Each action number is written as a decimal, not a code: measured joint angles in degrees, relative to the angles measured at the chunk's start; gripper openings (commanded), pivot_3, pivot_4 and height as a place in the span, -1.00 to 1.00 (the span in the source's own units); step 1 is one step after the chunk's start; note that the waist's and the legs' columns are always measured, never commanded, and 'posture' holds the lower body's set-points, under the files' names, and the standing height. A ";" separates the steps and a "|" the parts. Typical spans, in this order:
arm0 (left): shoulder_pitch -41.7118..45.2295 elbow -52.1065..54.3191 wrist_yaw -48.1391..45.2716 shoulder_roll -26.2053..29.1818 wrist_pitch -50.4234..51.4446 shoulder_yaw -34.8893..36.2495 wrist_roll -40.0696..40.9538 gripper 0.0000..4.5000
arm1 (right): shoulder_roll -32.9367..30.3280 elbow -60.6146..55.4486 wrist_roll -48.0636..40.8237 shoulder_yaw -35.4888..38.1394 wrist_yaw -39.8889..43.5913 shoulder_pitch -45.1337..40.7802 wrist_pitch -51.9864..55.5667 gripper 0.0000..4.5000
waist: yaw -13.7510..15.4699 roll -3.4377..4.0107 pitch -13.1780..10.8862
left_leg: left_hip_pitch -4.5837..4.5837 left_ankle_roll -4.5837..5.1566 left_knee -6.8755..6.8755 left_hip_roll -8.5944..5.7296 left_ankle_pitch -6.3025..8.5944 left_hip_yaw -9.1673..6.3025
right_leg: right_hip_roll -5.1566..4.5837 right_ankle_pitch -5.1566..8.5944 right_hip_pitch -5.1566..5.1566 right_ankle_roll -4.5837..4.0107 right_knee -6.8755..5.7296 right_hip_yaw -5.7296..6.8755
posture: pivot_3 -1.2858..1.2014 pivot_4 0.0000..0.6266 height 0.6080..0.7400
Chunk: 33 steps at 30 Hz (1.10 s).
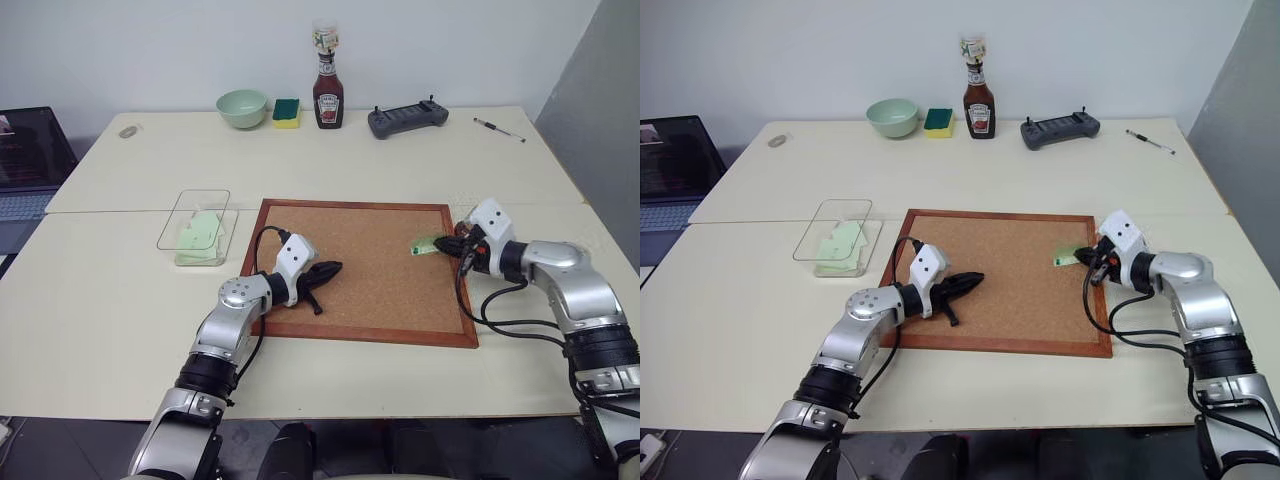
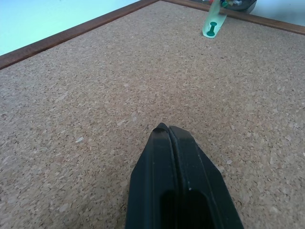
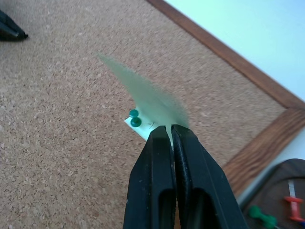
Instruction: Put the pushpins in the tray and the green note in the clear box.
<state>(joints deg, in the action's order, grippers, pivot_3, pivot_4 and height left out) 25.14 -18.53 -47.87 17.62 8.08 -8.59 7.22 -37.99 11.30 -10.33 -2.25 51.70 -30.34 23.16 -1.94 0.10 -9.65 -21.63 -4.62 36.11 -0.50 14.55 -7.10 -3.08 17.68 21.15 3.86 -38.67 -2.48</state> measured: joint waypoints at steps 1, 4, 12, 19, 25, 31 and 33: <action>0.00 0.01 0.01 0.00 0.00 0.00 0.00 -1.00 | -0.25 -0.32 -0.09 0.15 0.22 0.12 0.25 -0.99 | 0.00 0.00 0.00 | 0.00 0.00 0.00 0.00 0.00 0.00 | 0.00 0.00 0.00 0.00 0.00 0.00 | 0.03 -0.52 1.00; -0.02 0.02 0.01 0.00 0.00 0.00 0.00 -1.00 | -0.63 -1.21 -0.59 0.48 0.79 0.72 1.37 -0.99 | -0.01 0.00 0.00 | 0.00 0.00 -0.01 0.00 0.00 0.01 | 0.00 0.00 0.00 0.00 0.01 0.00 | 0.03 -0.52 1.00; -0.03 0.07 0.02 -0.04 0.00 -0.01 0.00 -1.00 | -2.14 -2.61 -2.45 2.19 0.86 1.84 3.21 -0.99 | 0.03 0.00 0.00 | -0.01 0.00 -0.01 0.00 0.00 0.00 | 0.00 0.00 0.00 0.00 0.01 0.00 | 0.03 -0.52 1.00; -0.24 0.19 0.19 0.08 0.00 0.05 0.00 -1.00 | -5.78 0.70 -1.94 6.96 -2.07 2.26 3.48 -0.99 | -0.09 0.01 0.01 | 0.02 0.00 -0.02 0.01 0.00 0.05 | 0.00 0.00 -0.01 0.00 0.03 -0.03 | 0.03 -0.52 1.00; 0.00 -0.09 0.12 0.01 0.00 0.03 -0.01 -1.00 | -5.10 7.08 0.44 5.86 -4.29 -0.64 1.10 -0.99 | -0.10 0.02 0.01 | 0.03 0.00 -0.02 0.00 0.00 0.08 | 0.00 0.00 -0.01 0.00 0.02 -0.06 | 0.03 -0.52 1.00; 0.12 -0.10 -0.06 -0.14 0.00 -0.11 -0.06 -1.00 | -3.74 15.28 3.12 3.19 -4.38 -5.21 -2.32 -0.89 | -0.01 0.01 0.01 | 0.01 0.00 -0.02 -0.01 0.00 0.06 | -0.01 0.00 -0.01 0.00 0.03 -0.05 | 0.03 -0.52 1.00; 0.02 0.05 -0.07 -0.09 0.00 -0.16 -0.06 -1.00 | -3.52 17.15 3.73 2.99 -4.35 -5.95 -3.23 -0.74 | 0.01 0.02 0.01 | 0.00 0.00 -0.02 0.00 0.00 0.06 | -0.01 0.00 -0.01 -0.01 0.03 -0.04 | 0.03 -0.52 1.00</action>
<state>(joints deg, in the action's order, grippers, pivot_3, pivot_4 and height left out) 25.16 -18.48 -47.94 17.52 8.08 -8.75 7.16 -41.51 28.45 -6.61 0.74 47.35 -36.28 19.93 -1.93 0.11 -9.64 -21.63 -4.62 36.09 -0.50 14.55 -7.04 -3.09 17.68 21.14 3.85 -38.64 -2.52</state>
